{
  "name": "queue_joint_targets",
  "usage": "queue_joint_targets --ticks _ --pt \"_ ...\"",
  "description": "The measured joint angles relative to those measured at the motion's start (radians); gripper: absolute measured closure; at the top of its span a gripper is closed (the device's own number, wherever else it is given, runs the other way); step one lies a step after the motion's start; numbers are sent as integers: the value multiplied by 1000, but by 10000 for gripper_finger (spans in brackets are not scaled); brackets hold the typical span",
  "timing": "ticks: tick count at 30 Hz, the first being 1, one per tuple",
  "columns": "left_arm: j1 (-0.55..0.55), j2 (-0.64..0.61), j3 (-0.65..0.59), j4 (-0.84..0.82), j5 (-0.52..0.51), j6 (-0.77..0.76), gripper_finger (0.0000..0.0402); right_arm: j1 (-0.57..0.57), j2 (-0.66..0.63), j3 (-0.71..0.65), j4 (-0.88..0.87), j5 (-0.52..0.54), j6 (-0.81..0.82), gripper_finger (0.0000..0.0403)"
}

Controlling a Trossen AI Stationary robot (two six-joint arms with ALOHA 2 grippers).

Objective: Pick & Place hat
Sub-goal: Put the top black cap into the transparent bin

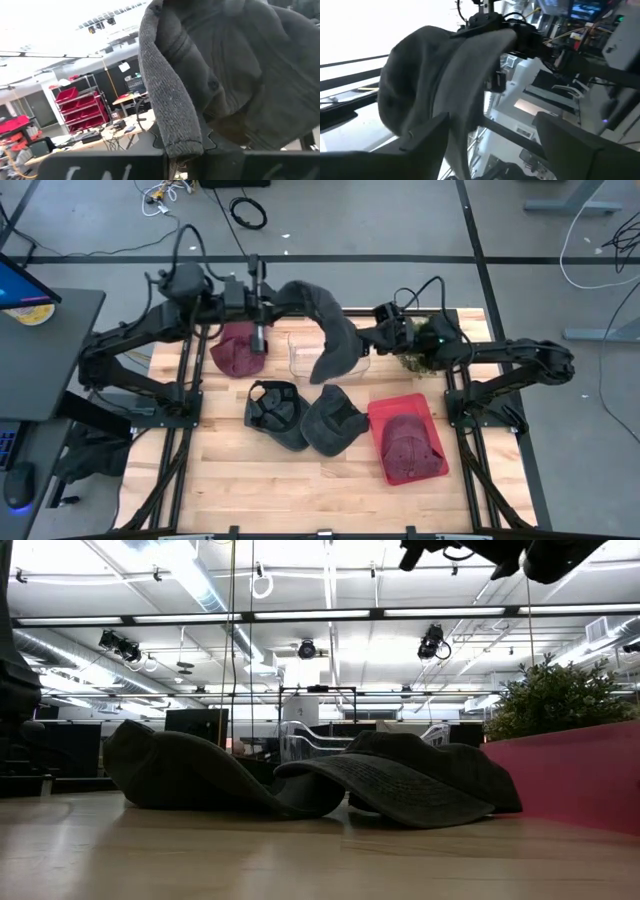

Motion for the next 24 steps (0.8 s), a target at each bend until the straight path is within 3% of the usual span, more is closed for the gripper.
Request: queue_joint_targets --ticks 5,10,14,20,24 --pt "0 26 0 -11 7 -21 378 0 41 25 95 -4 36 99" --pt "0 24 0 -22 4 -22 378 0 42 25 101 -5 30 137" --pt "0 25 0 -38 -25 -25 372 0 42 25 119 -5 25 208" --pt "0 23 1 -100 -51 -80 344 0 42 25 127 -16 -23 372" --pt "2 22 2 -134 -54 -139 334 -6 42 25 123 -27 -38 383"
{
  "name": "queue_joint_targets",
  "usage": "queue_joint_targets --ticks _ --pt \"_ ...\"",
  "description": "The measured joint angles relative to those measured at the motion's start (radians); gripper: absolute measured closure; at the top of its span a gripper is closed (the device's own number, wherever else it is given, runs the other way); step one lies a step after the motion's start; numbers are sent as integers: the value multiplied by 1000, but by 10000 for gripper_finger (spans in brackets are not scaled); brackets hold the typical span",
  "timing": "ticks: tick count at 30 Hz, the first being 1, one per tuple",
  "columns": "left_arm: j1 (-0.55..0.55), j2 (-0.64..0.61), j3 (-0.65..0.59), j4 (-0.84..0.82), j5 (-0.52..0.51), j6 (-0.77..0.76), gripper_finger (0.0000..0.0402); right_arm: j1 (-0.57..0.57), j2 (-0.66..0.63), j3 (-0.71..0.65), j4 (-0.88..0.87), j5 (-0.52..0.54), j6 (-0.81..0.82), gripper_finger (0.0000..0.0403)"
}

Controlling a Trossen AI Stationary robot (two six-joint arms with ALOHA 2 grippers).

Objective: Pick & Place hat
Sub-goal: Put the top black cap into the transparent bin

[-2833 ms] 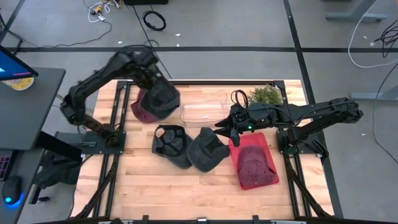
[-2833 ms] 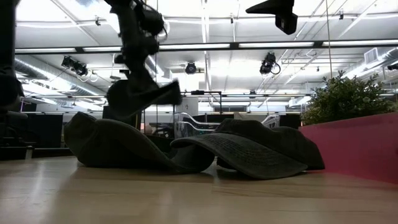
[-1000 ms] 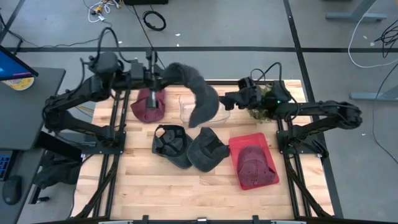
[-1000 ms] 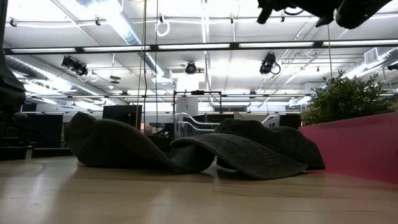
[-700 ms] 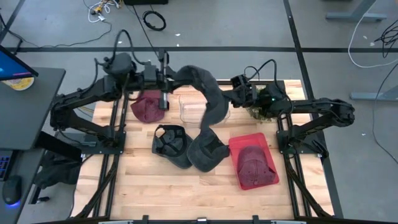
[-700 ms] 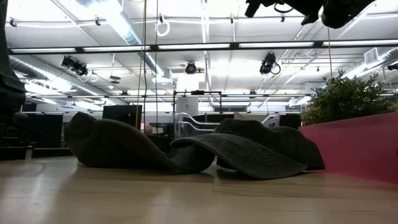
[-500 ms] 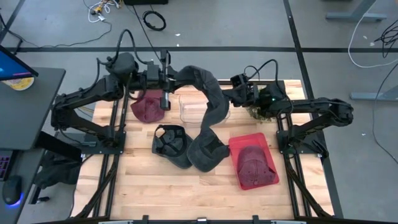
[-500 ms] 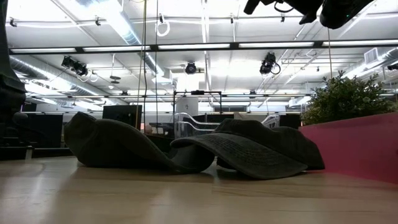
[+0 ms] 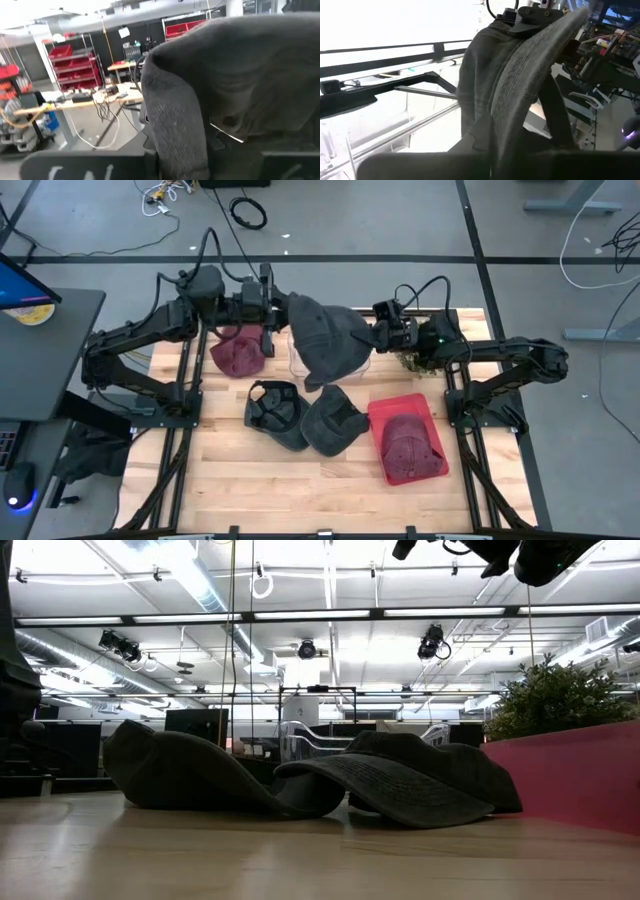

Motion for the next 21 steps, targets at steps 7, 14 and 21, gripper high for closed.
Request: queue_joint_targets --ticks 7,14,21 --pt "0 -5 0 -46 -57 -13 312 -3 1 0 -6 10 -19 393" --pt "2 -72 0 -185 -193 -14 287 -31 -53 0 -46 2 -56 394" --pt "1 -162 0 -324 -279 -51 258 -81 -144 1 -239 -34 -150 394"
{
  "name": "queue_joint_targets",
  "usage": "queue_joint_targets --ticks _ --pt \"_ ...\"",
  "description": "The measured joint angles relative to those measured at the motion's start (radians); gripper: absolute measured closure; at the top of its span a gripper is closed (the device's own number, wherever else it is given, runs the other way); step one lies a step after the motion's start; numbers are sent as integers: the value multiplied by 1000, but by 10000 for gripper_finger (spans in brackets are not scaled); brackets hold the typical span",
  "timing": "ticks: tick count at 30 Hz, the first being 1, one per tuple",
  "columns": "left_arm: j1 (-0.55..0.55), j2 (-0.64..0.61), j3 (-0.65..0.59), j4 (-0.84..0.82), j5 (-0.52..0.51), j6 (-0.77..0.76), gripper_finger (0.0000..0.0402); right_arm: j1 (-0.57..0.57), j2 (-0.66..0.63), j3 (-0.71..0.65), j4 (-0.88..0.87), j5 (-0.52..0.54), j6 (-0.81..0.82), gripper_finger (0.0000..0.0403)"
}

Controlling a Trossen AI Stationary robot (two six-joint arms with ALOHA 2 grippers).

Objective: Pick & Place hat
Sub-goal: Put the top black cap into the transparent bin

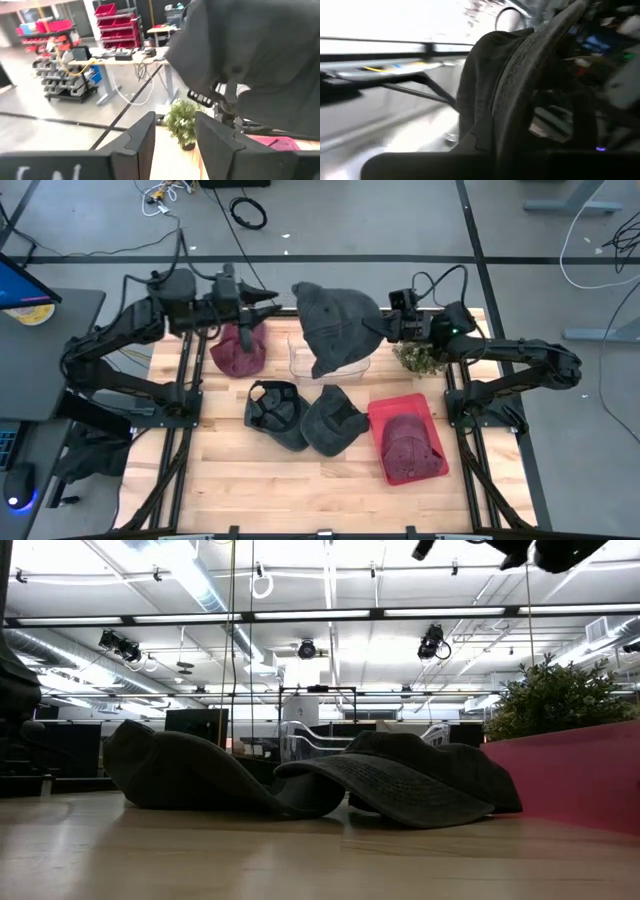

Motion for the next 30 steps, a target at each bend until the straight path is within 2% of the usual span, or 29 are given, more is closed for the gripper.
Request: queue_joint_targets --ticks 4,7,13,23,26,30 --pt "0 -30 0 -63 -33 -64 248 -37 -61 0 -345 5 -160 394" --pt "0 -36 0 -103 -35 -92 246 -52 -90 0 -562 50 -241 394" --pt "0 -27 0 -121 -36 -95 246 -71 -78 26 -709 116 -315 394" --pt "1 -8 0 -127 -39 -72 246 -109 99 371 -1261 243 -784 394" --pt "1 -6 -2 -146 -39 -72 246 -109 164 443 -1366 248 -915 394" --pt "1 -8 -1 -159 -39 -71 246 -109 240 480 -1444 259 -998 394"
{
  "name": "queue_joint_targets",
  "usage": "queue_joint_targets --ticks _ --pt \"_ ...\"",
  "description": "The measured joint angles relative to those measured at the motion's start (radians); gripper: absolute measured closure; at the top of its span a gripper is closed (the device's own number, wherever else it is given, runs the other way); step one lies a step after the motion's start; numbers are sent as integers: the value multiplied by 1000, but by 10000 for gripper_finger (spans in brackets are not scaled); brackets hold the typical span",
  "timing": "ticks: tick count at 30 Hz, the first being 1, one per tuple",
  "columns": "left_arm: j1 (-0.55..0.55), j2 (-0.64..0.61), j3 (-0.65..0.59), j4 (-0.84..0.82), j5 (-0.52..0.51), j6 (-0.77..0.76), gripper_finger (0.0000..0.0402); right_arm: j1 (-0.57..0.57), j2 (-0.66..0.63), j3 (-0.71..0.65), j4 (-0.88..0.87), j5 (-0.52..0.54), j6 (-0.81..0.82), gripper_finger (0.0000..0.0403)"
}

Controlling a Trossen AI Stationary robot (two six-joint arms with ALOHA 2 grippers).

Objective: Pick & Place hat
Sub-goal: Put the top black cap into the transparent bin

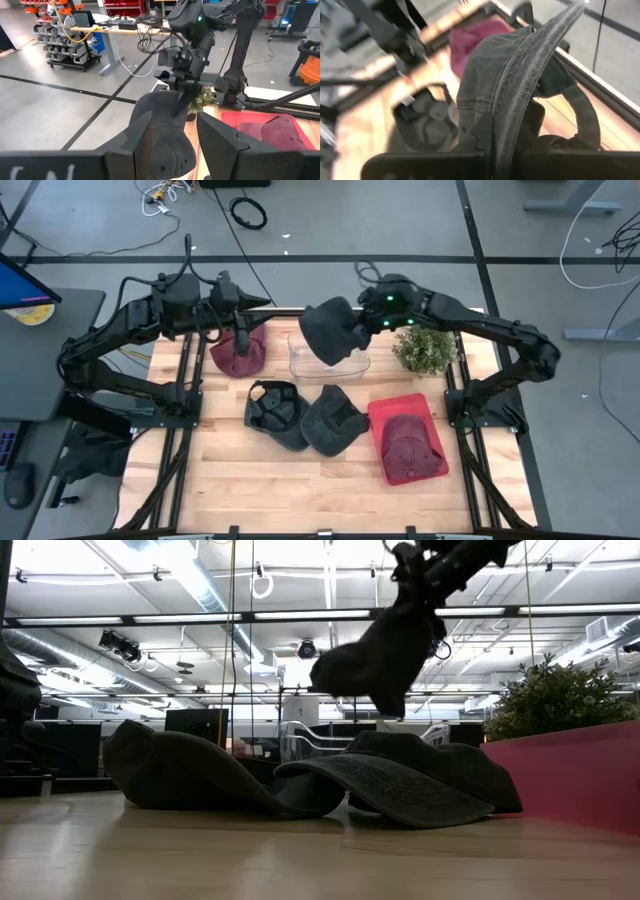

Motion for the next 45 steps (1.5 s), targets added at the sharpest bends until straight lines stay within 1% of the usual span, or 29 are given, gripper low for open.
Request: queue_joint_targets --ticks 5,8,11,15,19,23,27,32,41,43,45 --pt "0 1 0 -26 0 0 246 9 70 6 5 8 -50 394" --pt "0 1 0 -33 0 0 246 25 106 6 2 13 -134 394" --pt "0 1 0 -38 0 0 246 45 129 6 3 16 -197 394" --pt "0 1 0 -45 0 0 246 71 147 6 -3 49 -243 394" --pt "0 1 0 -50 0 0 246 88 165 6 -3 58 -250 394" --pt "0 1 0 -51 0 0 246 92 199 6 -3 58 -215 394" --pt "0 10 1 -53 0 0 246 91 237 6 -2 59 -131 394" --pt "0 34 1 -58 0 -3 246 91 267 6 -14 45 53 394" --pt "-3 84 -1 -60 4 -21 246 85 270 6 -15 29 391 388" --pt "-3 96 3 -36 4 -24 246 84 272 6 -24 29 435 390" --pt "-3 100 0 -48 4 -35 246 81 275 6 -35 29 467 393"
